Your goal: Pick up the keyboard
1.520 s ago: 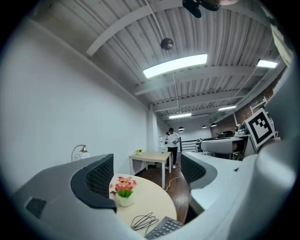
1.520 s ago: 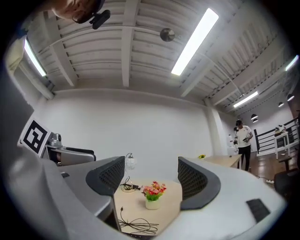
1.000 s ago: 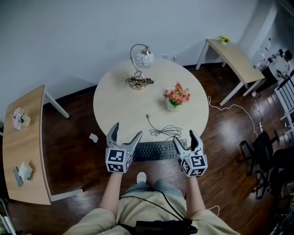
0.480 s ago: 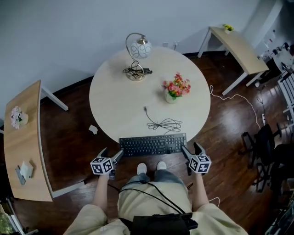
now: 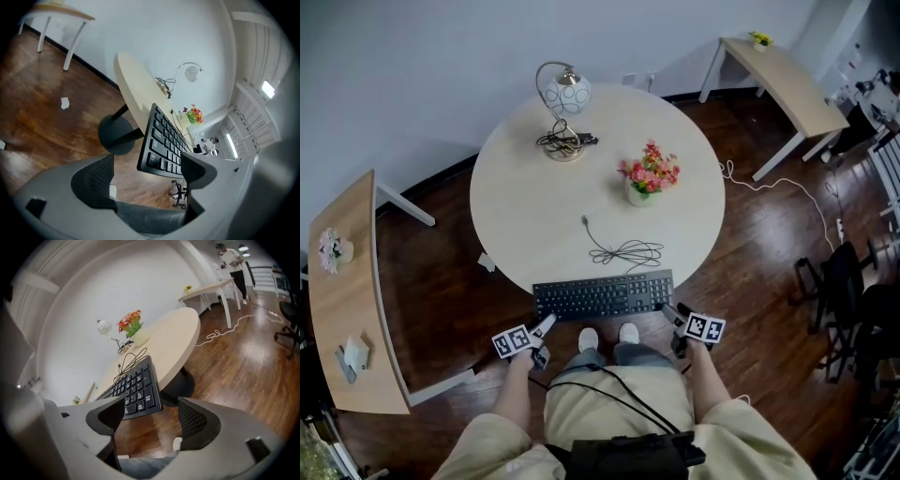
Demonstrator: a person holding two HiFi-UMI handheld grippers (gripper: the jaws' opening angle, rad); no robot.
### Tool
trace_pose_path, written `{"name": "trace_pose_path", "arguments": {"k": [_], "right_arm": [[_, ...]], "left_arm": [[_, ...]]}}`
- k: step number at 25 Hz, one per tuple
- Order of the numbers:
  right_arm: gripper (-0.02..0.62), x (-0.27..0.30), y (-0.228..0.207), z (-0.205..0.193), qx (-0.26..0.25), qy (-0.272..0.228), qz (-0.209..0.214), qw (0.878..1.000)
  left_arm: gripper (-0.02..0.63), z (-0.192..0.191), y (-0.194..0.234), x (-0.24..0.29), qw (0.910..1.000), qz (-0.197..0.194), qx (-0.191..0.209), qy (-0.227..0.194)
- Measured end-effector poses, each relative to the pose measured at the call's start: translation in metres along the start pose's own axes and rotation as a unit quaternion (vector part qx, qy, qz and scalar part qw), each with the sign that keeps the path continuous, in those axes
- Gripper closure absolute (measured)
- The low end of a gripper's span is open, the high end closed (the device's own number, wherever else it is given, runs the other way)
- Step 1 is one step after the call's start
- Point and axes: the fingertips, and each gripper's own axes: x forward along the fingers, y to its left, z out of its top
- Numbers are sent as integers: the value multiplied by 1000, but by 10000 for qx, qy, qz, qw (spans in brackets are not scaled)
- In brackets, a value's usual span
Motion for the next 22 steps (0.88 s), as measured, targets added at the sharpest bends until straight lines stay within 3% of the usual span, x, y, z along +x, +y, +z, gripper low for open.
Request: {"name": "trace_pose_path", "arguments": {"k": [3, 7, 11, 14, 18, 22], "right_arm": [[235, 9, 0, -1, 718, -259, 358, 9964], [255, 22, -1, 1, 1245, -428, 567, 9897], [303, 29, 7, 6, 1104, -370, 579, 9915], [372, 26, 2, 4, 1079, -374, 478, 9923], [407, 17, 8, 12, 1042, -467, 693, 9910], [425, 9, 22, 32, 1130, -818, 935, 9858]], "left_arm": [[193, 4, -6, 6, 9988, -109, -382, -294], [233, 15, -17, 13, 9955, -129, -655, -676], [278, 25, -16, 12, 9878, 73, -1075, -1124], [398, 24, -11, 5, 9851, 162, -1223, -1200], [465, 29, -25, -8, 9856, -273, -1071, -1277], [495, 45, -47, -19, 9739, -894, -1230, -1682]]}}
